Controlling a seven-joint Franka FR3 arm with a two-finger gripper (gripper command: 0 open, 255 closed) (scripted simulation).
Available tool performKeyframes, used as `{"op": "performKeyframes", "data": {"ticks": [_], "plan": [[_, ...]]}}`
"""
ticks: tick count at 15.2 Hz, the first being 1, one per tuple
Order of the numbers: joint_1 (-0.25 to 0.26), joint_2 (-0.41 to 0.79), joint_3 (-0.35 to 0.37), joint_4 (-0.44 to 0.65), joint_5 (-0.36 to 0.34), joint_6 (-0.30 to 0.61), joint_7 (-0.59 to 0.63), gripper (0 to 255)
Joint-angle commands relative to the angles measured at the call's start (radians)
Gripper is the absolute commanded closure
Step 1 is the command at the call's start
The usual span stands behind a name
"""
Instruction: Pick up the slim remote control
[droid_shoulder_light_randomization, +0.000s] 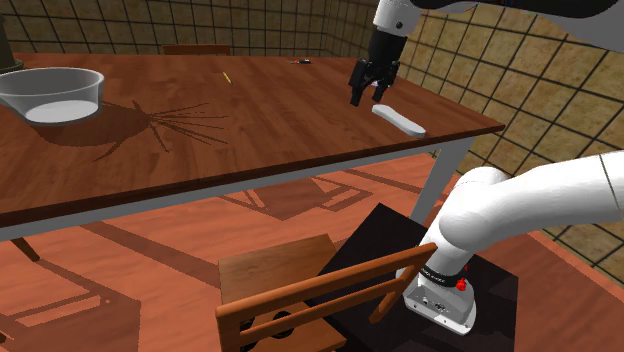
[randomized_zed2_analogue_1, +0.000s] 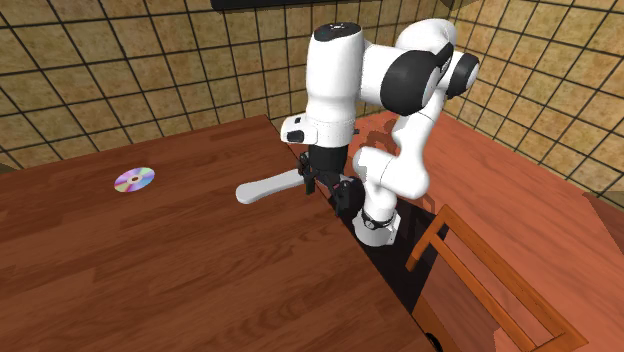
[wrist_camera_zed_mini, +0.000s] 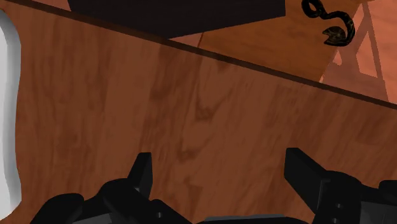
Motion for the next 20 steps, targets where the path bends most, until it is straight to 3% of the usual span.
{"op": "performKeyframes", "data": {"ticks": [1,15,20], "plan": [[-0.024,0.004,-0.036,-0.004,-0.031,-0.004,-0.026,0],[-0.173,0.143,-0.279,0.025,-0.228,0.058,-0.191,0],[-0.178,0.141,-0.289,-0.029,-0.237,0.111,-0.189,0]]}}
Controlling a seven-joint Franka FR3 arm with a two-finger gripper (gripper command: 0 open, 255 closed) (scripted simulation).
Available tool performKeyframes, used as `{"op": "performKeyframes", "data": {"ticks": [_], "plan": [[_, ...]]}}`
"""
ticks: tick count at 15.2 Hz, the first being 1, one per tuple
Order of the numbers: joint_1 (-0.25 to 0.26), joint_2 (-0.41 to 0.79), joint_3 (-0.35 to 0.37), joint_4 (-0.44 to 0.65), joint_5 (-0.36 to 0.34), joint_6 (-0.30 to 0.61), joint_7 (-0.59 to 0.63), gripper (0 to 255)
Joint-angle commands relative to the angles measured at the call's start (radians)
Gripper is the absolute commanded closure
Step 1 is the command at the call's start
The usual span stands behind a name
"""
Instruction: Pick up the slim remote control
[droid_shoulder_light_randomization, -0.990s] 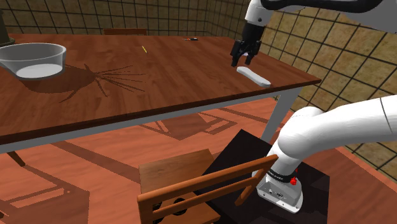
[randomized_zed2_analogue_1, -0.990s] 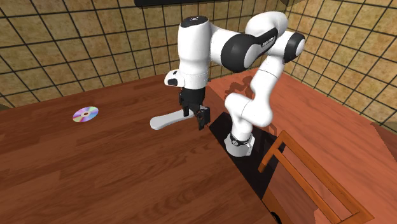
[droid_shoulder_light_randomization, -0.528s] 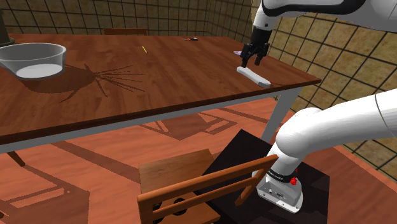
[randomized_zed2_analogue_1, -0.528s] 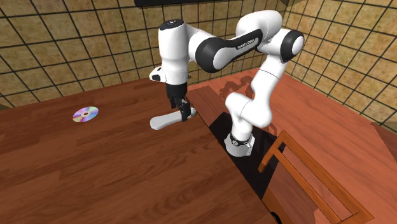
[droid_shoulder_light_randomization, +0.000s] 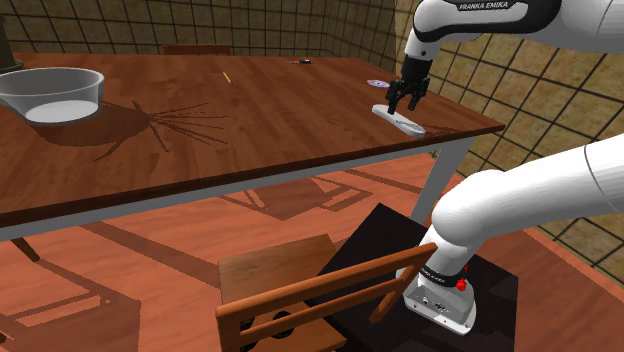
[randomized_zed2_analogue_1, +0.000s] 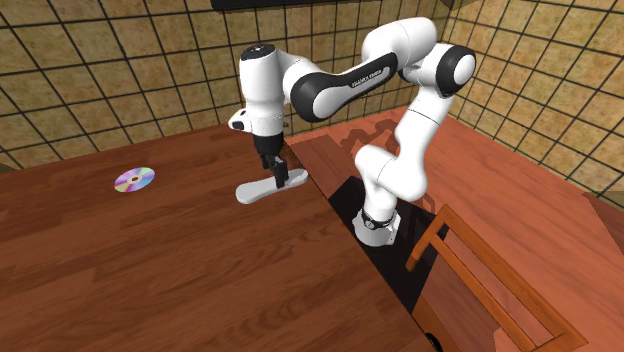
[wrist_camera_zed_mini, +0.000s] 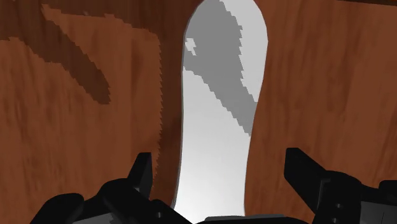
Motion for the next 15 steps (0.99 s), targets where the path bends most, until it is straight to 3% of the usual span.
{"op": "performKeyframes", "data": {"ticks": [1,5,6,15], "plan": [[-0.001,0.003,-0.004,-0.023,-0.003,0.026,0.002,0],[-0.003,0.003,-0.010,-0.057,-0.008,0.060,0.004,0],[-0.003,0.002,-0.010,-0.057,-0.009,0.059,0.003,255],[-0.003,0.003,-0.010,-0.057,-0.008,0.060,0.004,255]]}}
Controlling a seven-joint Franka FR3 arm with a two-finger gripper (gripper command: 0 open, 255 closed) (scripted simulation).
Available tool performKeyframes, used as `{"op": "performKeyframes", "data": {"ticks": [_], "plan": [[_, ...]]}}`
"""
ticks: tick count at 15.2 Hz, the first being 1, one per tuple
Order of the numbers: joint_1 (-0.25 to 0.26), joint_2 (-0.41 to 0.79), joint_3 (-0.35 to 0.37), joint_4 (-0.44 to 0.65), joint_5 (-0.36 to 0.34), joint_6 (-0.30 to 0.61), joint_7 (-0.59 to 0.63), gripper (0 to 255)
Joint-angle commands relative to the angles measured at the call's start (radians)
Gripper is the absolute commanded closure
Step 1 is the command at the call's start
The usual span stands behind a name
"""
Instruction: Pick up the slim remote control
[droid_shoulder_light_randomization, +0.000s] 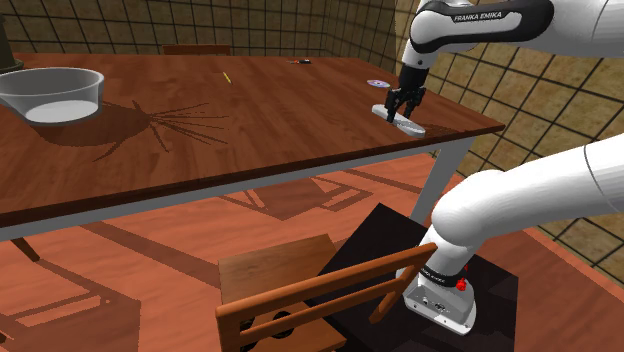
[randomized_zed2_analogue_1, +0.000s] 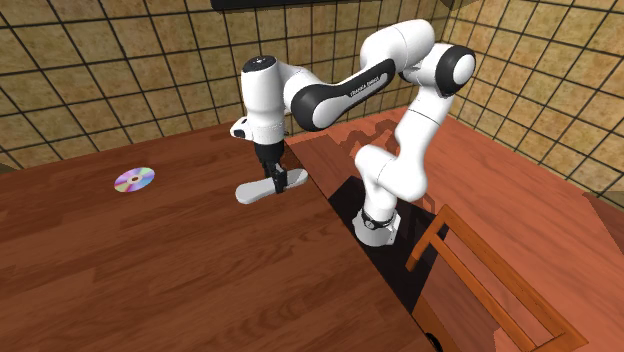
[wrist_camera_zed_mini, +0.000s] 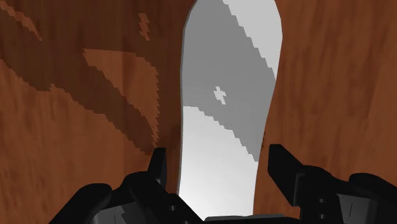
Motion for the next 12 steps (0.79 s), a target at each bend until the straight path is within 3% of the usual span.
{"op": "performKeyframes", "data": {"ticks": [1,12], "plan": [[0.002,0.001,0.003,0.012,0.002,-0.014,0.000,255],[0.011,0.013,0.025,0.167,0.023,-0.156,-0.009,255]]}}
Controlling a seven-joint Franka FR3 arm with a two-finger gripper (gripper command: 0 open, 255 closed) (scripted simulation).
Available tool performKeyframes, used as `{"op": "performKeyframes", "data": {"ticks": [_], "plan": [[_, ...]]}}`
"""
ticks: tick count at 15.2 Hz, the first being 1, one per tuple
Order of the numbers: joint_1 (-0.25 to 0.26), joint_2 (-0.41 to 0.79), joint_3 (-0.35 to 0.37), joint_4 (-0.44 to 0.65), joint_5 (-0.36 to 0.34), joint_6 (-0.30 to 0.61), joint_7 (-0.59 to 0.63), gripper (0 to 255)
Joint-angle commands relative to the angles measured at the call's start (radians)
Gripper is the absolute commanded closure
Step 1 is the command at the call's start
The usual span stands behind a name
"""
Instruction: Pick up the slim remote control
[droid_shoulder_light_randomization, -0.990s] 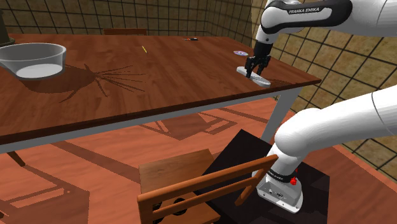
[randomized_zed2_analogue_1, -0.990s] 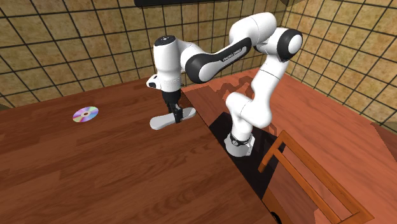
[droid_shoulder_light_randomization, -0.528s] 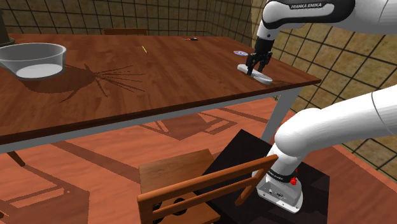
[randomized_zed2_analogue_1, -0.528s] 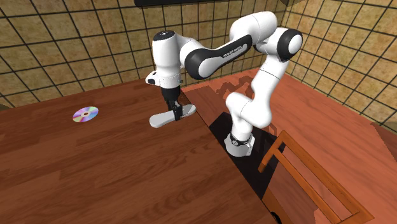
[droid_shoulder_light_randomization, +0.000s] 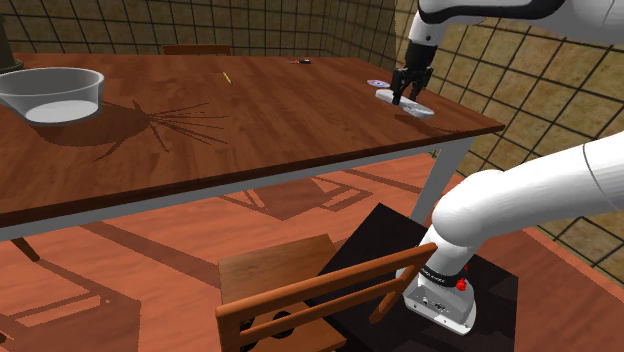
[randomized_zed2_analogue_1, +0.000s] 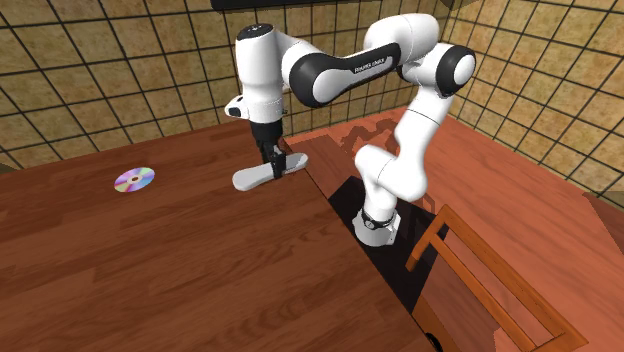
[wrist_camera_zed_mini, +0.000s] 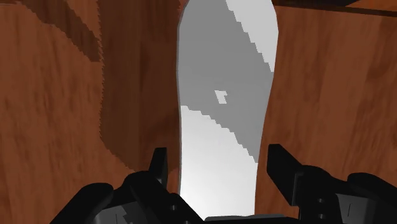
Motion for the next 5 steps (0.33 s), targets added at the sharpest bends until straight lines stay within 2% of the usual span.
{"op": "performKeyframes", "data": {"ticks": [1,5], "plan": [[0.002,0.006,0.002,0.029,0.003,-0.023,-0.003,255],[0.004,0.012,0.005,0.062,0.007,-0.050,-0.005,255]]}}
